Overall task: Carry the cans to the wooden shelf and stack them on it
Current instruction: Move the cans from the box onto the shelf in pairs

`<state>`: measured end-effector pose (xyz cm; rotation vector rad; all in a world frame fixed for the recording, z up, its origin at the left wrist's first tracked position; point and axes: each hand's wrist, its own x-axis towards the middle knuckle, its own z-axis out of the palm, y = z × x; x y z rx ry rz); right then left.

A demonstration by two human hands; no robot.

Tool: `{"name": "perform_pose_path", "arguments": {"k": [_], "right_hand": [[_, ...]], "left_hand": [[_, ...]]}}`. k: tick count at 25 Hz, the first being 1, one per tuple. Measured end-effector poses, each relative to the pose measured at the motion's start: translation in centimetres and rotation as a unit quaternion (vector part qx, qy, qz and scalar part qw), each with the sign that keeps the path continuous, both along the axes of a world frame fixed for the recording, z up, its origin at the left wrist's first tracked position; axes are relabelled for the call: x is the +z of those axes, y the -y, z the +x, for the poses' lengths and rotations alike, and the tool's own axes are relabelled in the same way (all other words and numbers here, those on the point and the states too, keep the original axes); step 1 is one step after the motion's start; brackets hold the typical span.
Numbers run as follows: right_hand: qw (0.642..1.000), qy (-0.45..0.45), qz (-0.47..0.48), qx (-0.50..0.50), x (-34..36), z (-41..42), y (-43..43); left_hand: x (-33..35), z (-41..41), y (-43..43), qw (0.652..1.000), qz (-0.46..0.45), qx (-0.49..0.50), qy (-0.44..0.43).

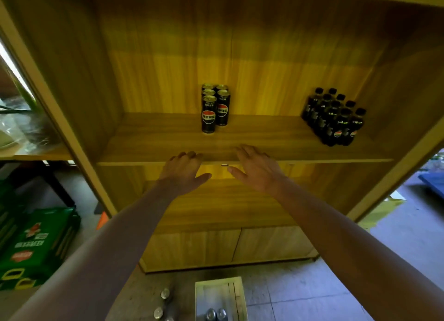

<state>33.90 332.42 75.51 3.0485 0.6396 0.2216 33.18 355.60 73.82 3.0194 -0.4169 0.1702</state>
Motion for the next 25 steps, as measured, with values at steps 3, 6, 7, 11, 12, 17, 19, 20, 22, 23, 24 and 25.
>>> {"name": "perform_pose_path", "arguments": {"k": [3, 6, 7, 11, 12, 17, 19, 20, 22, 23, 24, 25], "right_hand": [[1.000, -0.019, 0.000, 0.014, -3.8, -2.6, -0.4], [0.998, -0.063, 0.016, 0.007, -10.6, -3.7, -0.1], [0.997, -0.081, 0.017, 0.008, -13.7, -4.1, 0.1], [0.987, -0.157, 0.025, 0.016, -31.9, -7.6, 1.9], [0.984, -0.174, 0.033, 0.015, -37.0, -8.8, 2.5], [0.965, -0.259, 0.031, -0.014, -64.5, -14.3, 5.0], [0.962, -0.270, 0.025, -0.017, -73.9, -15.1, 5.2], [0.961, -0.273, 0.026, -0.018, -77.5, -15.3, 5.2], [0.962, -0.269, 0.028, -0.017, -83.2, -15.6, 5.3], [0.963, -0.266, 0.033, -0.010, -85.7, -15.7, 5.4], [0.963, -0.265, 0.036, -0.007, -87.6, -15.7, 5.4], [0.964, -0.263, 0.038, -0.004, -89.0, -15.7, 5.5]], "left_hand": [[-3.5, -2.7, -0.5, 1.000, -0.002, 0.005, -0.016], [-9.6, -4.7, 0.0, 0.998, -0.008, 0.018, -0.064], [-12.4, -5.3, 0.3, 0.996, -0.011, 0.020, -0.084], [-30.2, -8.7, 2.4, 0.984, -0.012, 0.029, -0.175], [-35.5, -9.6, 3.0, 0.979, -0.021, 0.034, -0.199], [-62.7, -14.5, 5.3, 0.960, -0.047, 0.030, -0.274], [-71.6, -15.3, 5.5, 0.961, -0.048, 0.020, -0.272], [-74.9, -15.6, 5.6, 0.960, -0.048, 0.021, -0.274], [-80.6, -15.9, 5.6, 0.960, -0.051, 0.023, -0.273], [-83.1, -15.9, 5.6, 0.961, -0.051, 0.024, -0.272], [-84.9, -15.9, 5.6, 0.961, -0.050, 0.026, -0.272], [-86.5, -15.9, 5.6, 0.963, -0.048, 0.029, -0.265]]}}
